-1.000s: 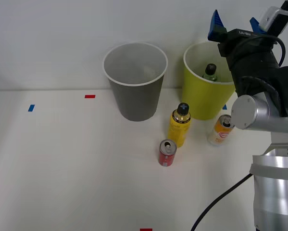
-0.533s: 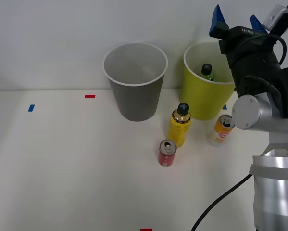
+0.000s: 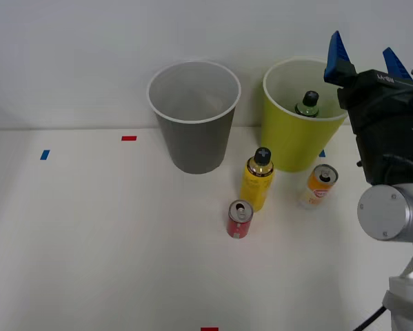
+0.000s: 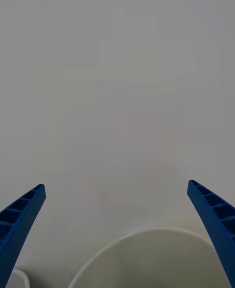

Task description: Put cans in the gray bin, plastic bottles in the light green bin

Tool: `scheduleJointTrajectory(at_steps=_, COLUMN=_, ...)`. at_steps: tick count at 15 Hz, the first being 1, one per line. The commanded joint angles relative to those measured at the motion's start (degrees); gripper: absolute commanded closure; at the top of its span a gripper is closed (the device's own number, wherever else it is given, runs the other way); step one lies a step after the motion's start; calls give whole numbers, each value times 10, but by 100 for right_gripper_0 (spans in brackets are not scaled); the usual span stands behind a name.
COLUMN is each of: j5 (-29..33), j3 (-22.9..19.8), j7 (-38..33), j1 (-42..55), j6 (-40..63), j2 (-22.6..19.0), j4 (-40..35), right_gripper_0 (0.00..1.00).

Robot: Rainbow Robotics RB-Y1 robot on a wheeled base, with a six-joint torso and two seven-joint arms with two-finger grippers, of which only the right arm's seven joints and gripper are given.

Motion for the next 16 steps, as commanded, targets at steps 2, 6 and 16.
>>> scheduleJointTrajectory(at_steps=2, j5=11, j3=47, j7=-1, j1=202, j6=-21, j2=-41, j4=-152, right_gripper_0=0)
scheduleJointTrajectory(at_steps=6, j5=11, j3=107, j7=1, j1=382, j6=-207, j2=-92, j4=-162, right_gripper_0=0)
scheduleJointTrajectory(at_steps=16, j5=91, j3=137, j7=2, j1=637, j6=-482, j2=-113, j4=-36, right_gripper_0=0)
